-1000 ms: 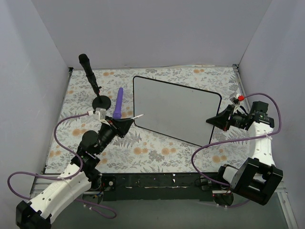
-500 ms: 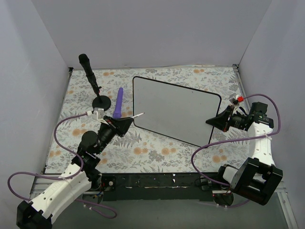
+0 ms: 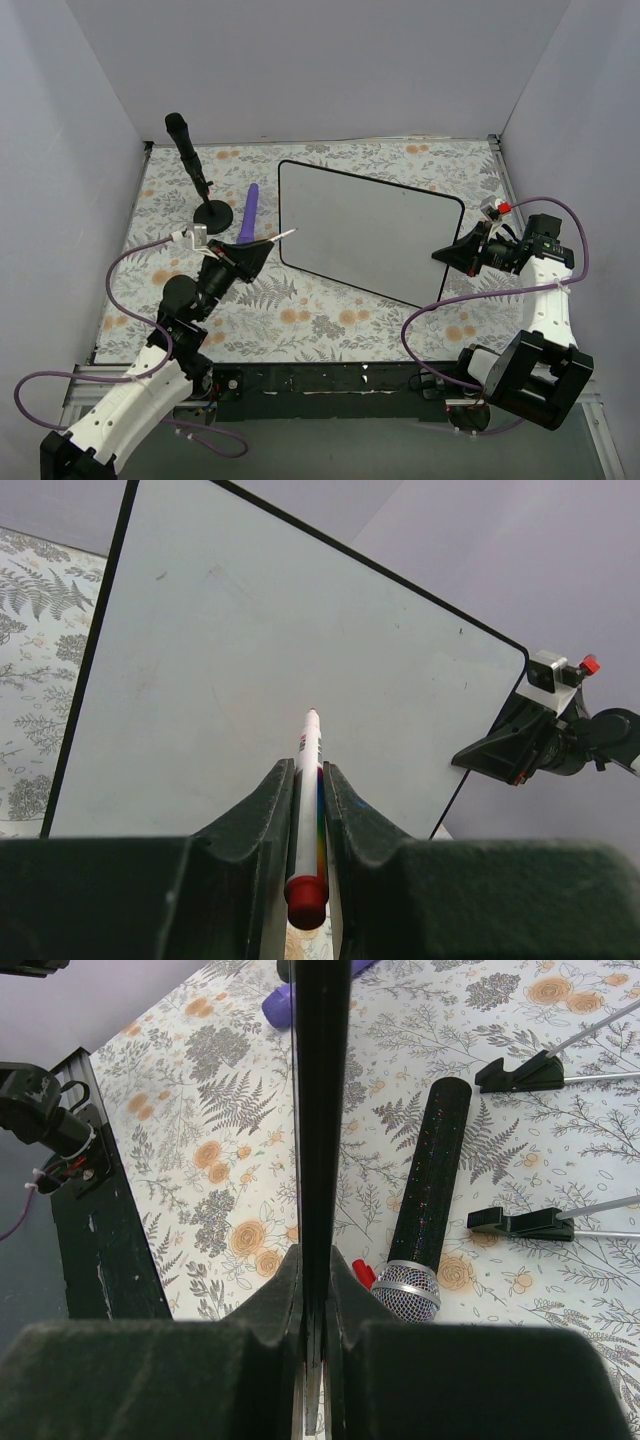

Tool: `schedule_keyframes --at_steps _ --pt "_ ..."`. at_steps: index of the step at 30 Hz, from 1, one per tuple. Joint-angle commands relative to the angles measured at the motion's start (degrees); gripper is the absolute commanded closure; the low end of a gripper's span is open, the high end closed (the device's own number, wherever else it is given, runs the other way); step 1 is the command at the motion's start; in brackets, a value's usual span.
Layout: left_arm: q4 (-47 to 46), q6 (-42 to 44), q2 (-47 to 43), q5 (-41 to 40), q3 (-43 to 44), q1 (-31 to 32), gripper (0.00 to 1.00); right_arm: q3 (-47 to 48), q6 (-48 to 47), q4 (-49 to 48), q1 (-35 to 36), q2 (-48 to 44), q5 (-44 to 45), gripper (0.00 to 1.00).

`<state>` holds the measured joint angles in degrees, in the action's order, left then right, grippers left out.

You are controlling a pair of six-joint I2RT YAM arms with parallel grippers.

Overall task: Write a sentence on the whiteboard
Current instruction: Write with the whiteboard marker without the cap on the whiteboard.

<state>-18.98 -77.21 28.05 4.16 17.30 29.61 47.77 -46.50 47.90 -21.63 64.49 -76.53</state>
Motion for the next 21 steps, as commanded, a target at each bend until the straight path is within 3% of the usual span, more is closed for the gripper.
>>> schedule_keyframes --at_steps 1,7,14,21 --pt "-3.3 -2.6 2.6 7.2 0.5 -3.5 1.00 -0.3 -2.7 -1.7 0.2 -0.2 2.4 0.99" --pt "-8.8 -7.0 5.2 19.3 -1.1 -11.4 1.00 -0.3 -2.9 -1.6 0.1 -0.3 2.4 0.99" --pt "-1.5 -1.0 4.0 18.3 1.2 -11.9 1.00 -0.3 -3.1 -1.7 0.2 -0.1 2.4 0.99" --pt "-2.3 0.0 6.4 20.1 1.2 -11.9 1.00 -0.4 -3.2 -1.6 0.1 0.1 2.4 0.99"
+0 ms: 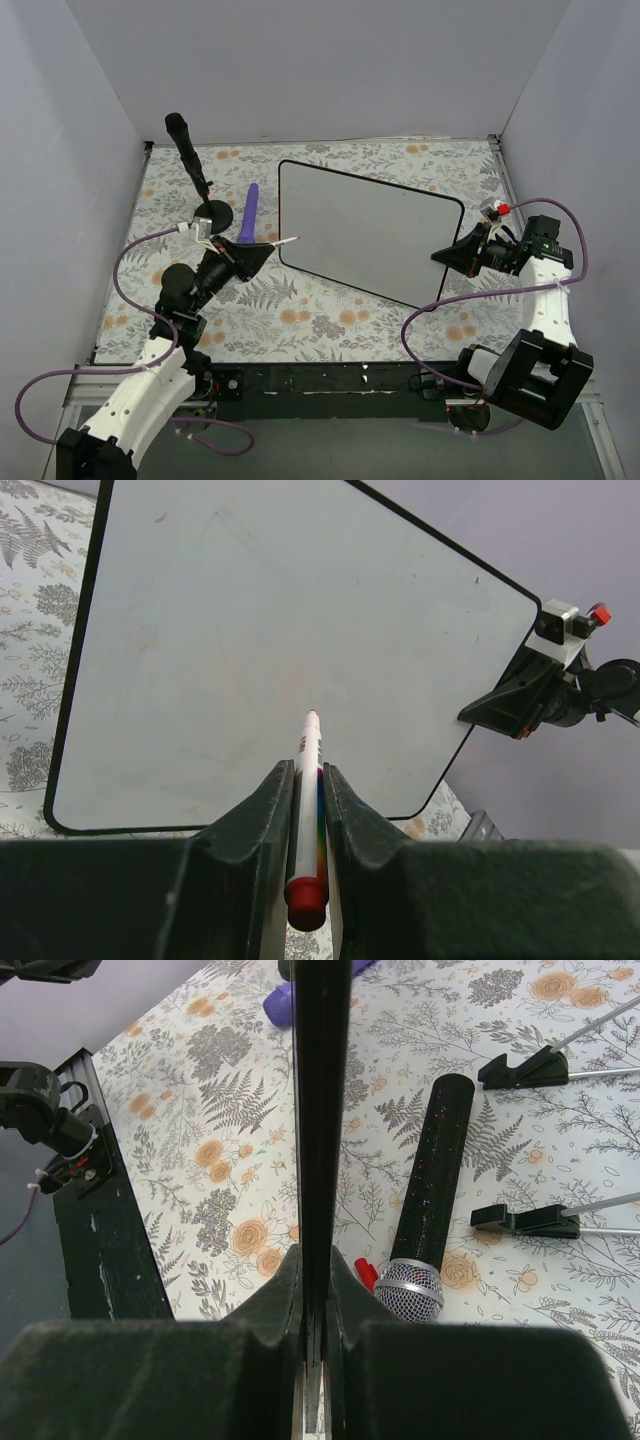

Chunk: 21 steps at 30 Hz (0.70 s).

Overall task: Write a sentence on the whiteboard
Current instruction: Write with the whiteboard marker without the cap on the whiteboard.

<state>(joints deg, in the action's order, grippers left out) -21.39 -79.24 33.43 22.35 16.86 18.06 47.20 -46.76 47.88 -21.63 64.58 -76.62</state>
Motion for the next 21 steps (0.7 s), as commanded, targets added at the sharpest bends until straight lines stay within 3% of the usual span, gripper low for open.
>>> schedule_keyframes --at_steps 1,21 --pt "0.0 2.3 1.6 2.1 1.9 -0.3 1.00 0.1 -3.0 -1.6 0.2 0.0 2.5 0.99" --pt "-1.0 4.5 3.3 2.2 1.7 3.3 1.00 0.1 -3.1 -1.4 0.2 0.2 2.6 0.99"
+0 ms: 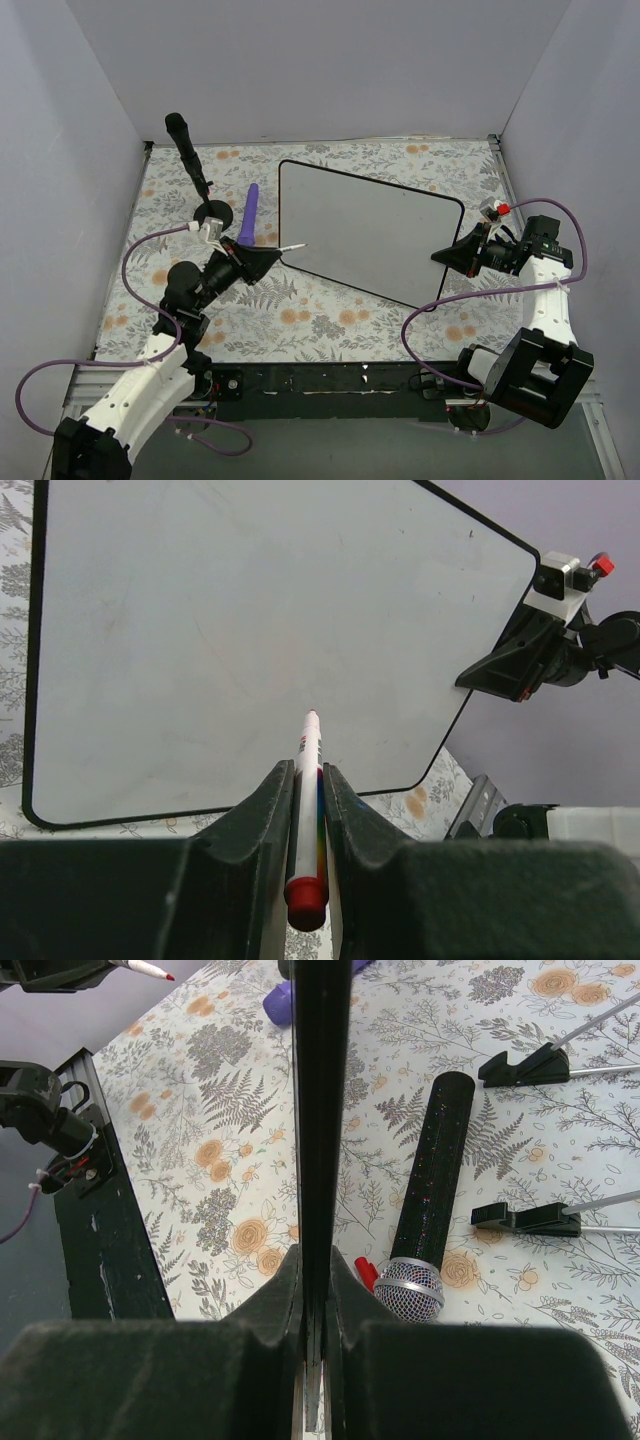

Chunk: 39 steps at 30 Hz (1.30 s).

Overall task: Write a sentence on the whiteboard
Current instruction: Write with the whiteboard marker without the cap on the whiteboard.

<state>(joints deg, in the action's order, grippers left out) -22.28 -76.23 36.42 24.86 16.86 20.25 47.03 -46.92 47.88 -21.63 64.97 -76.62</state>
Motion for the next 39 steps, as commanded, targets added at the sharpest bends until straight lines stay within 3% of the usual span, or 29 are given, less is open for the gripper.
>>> schedule_keyframes --at_steps 1,26,39 --pt "0.1 1.9 0.5 -0.5 1.9 1.6 1.00 0.2 -2.9 -1.4 0.1 -0.2 2.5 0.99" --pt "1.9 3.8 0.5 -5.3 2.2 6.6 1.00 0.1 -3.4 -1.3 0.2 0.0 2.5 0.99" --pt "-5.3 2.6 -1.4 -5.3 -0.1 6.7 1.00 0.3 -3.9 -0.9 0.2 0.2 2.4 0.99"
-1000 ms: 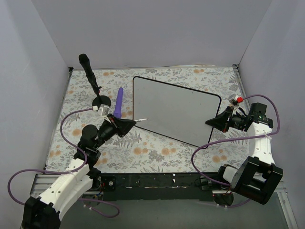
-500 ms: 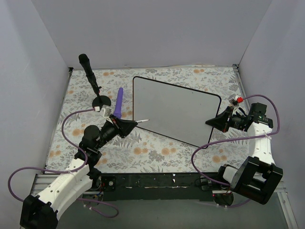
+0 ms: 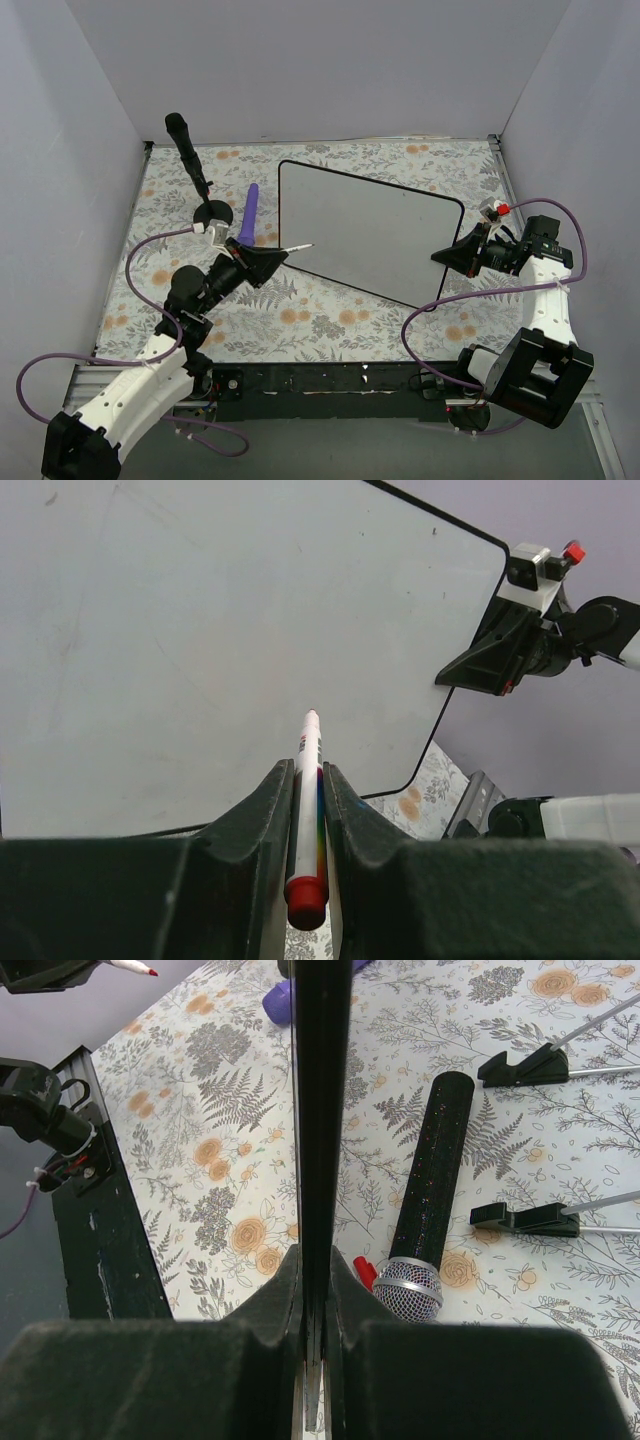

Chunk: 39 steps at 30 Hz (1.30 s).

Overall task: Write a sentence on the whiteboard
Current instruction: Write with the whiteboard marker without the cap on the whiteboard.

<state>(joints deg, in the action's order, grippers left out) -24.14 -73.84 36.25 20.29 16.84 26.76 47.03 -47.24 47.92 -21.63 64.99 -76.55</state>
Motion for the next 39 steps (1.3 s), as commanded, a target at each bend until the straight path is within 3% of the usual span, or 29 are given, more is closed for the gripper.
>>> schedule_keyframes --at_steps 1,12,39 --pt "-4.2 0.4 -1.6 -0.9 -0.2 0.2 1.00 0.3 -3.6 -0.9 0.2 0.0 2.4 0.99" --pt "-7.7 0.5 -3.0 -0.6 -2.0 0.6 1.00 0.2 -3.9 -0.6 0.3 0.4 2.2 0.99" --pt "-3.6 2.2 -6.6 -6.5 -3.7 5.8 1.00 0.3 -4.4 -0.5 0.7 0.8 2.5 0.99"
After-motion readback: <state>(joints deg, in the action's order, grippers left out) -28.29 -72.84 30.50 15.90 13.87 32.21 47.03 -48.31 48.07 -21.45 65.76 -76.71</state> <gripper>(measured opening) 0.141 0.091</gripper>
